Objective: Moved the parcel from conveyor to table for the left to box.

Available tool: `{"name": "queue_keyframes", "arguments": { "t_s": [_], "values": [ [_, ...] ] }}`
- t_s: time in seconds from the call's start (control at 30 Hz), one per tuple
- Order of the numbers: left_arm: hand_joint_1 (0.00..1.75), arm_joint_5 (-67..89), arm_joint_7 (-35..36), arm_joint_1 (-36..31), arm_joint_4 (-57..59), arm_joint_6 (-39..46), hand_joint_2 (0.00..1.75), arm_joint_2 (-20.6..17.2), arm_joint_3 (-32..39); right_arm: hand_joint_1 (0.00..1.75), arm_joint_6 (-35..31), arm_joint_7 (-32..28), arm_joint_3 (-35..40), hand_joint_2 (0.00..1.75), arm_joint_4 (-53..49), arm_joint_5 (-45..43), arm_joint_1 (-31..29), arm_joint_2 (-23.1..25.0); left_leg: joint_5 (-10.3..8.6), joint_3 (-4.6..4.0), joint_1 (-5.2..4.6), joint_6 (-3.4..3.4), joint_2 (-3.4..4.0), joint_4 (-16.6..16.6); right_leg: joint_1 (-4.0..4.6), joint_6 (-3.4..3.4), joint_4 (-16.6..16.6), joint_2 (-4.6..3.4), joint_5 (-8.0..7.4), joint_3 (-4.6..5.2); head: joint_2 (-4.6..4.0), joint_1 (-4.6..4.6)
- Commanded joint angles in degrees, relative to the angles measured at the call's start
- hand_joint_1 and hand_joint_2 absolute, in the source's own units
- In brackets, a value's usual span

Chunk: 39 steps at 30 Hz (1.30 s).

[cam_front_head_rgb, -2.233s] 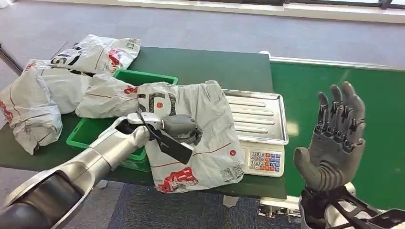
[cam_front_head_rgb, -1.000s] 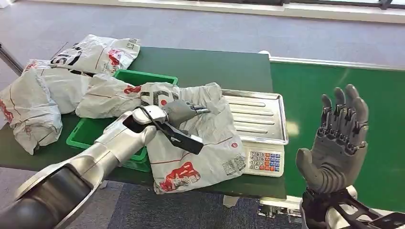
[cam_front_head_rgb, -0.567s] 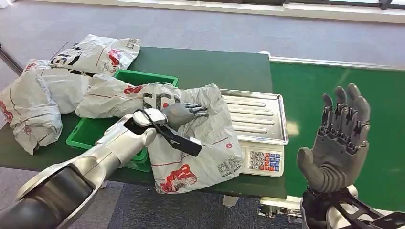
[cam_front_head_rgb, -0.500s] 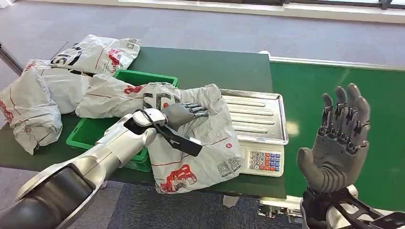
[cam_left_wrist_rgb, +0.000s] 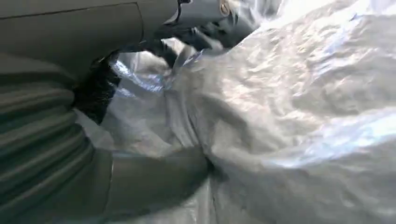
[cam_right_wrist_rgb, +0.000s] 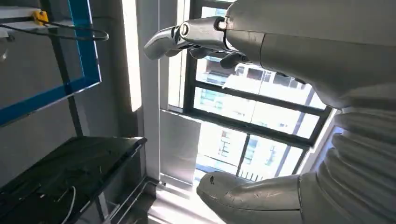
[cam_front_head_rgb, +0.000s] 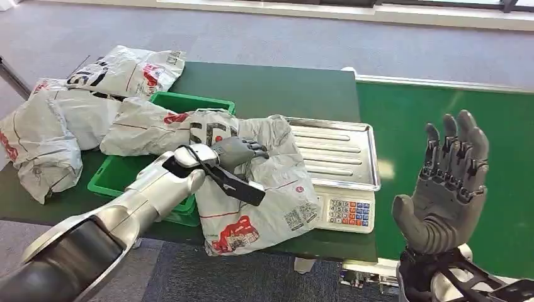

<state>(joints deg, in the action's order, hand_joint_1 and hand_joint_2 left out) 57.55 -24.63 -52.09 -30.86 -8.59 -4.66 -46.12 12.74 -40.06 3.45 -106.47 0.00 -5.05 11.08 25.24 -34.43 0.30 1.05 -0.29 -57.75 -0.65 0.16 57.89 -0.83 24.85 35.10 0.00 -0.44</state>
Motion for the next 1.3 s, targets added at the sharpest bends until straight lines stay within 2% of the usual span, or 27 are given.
{"name": "queue_keyframes", "arguments": {
  "t_s": [0.03,0.5,0.57,0.63,0.67,0.8,0.83,0.9,1.0,1.2,1.3],
  "values": [
    [1.75,-0.2,0.0,-1.5,1.4,-1.3,1.75,0.4,-1.4,0.00,0.0,0.1,-1.5,1.75,2.4,0.0,-1.1,-1.4,-0.01,0.12,0.05,-0.03,0.00,0.1,0.07,0.00,-0.2,0.10,-0.02,-0.17,0.00,0.00],
    [1.75,0.1,0.2,-1.9,1.3,-1.7,1.75,0.2,-1.1,0.00,0.2,0.1,-1.4,1.75,2.5,-0.3,-1.2,-1.6,0.00,0.07,0.06,-0.03,0.00,0.0,0.07,0.00,-0.1,0.09,-0.01,-0.10,0.00,0.00],
    [1.75,1.9,4.7,-2.5,0.1,1.7,1.75,-0.4,-0.4,0.00,-0.3,0.1,-1.4,1.75,2.2,-0.2,-1.2,-1.7,0.02,0.07,0.06,-0.03,0.03,0.0,0.07,0.00,-0.1,0.06,-0.01,-0.09,0.00,0.00],
    [1.75,6.7,15.6,-4.2,-2.7,9.6,1.75,-1.2,1.0,0.00,-1.2,0.1,-2.1,1.75,0.0,0.3,0.4,-1.6,0.01,0.05,0.07,-0.03,0.03,0.0,0.09,0.00,-0.1,0.07,-0.02,-0.09,0.00,0.00],
    [1.75,8.7,17.7,-4.7,-5.9,8.4,1.75,-1.6,2.5,0.00,-1.1,0.1,-2.5,1.75,-1.4,0.3,1.7,-1.6,0.01,-0.05,0.07,-0.02,-0.04,0.0,0.08,-0.01,0.0,0.11,0.00,0.00,0.00,0.00],
    [1.75,10.4,17.7,-3.8,-8.6,6.1,1.75,-1.8,4.7,0.00,-0.7,0.1,-2.8,1.75,-1.7,0.4,1.9,-1.4,0.02,-0.10,0.08,-0.01,-0.08,-0.1,0.10,-0.01,0.0,0.16,0.02,0.07,0.00,0.00],
    [1.75,14.5,27.2,-4.5,-9.6,9.9,1.75,-2.6,7.0,0.00,-0.9,0.1,-3.0,1.75,-2.3,0.9,2.3,-1.0,0.02,-0.04,0.04,-0.01,-0.02,0.0,0.05,-0.01,0.0,0.08,0.02,0.03,0.00,0.00],
    [1.75,19.3,29.6,-4.2,-14.6,6.4,1.75,-4.5,13.1,0.00,-0.3,0.1,-3.5,1.75,-3.0,1.1,2.7,-0.2,0.03,-0.02,0.05,0.00,0.06,0.0,0.07,-0.03,0.0,0.05,0.01,0.02,0.00,-0.02],
    [1.75,22.5,29.3,-3.7,-16.5,5.0,1.75,-4.8,18.9,0.00,0.2,0.1,-3.9,1.75,-3.9,1.5,2.8,0.7,0.04,-0.15,0.11,-0.01,0.00,-0.1,0.12,-0.02,0.0,0.10,0.03,0.10,0.00,0.00],
    [1.75,23.8,29.7,-3.0,-16.4,5.2,1.75,-4.1,20.4,0.00,0.5,0.2,-4.2,1.75,-4.0,1.7,3.0,0.8,0.00,-0.06,0.04,-0.01,-0.02,0.0,0.05,-0.01,0.0,0.07,0.01,0.06,0.00,0.00],
    [1.75,25.9,30.2,-2.3,-17.1,5.5,1.75,-3.2,24.2,0.00,0.6,0.2,-5.0,1.75,-4.6,2.1,3.3,1.4,0.01,-0.10,0.05,-0.01,-0.04,0.0,0.06,-0.01,0.0,0.09,0.02,0.04,0.00,0.00]
  ]
}}
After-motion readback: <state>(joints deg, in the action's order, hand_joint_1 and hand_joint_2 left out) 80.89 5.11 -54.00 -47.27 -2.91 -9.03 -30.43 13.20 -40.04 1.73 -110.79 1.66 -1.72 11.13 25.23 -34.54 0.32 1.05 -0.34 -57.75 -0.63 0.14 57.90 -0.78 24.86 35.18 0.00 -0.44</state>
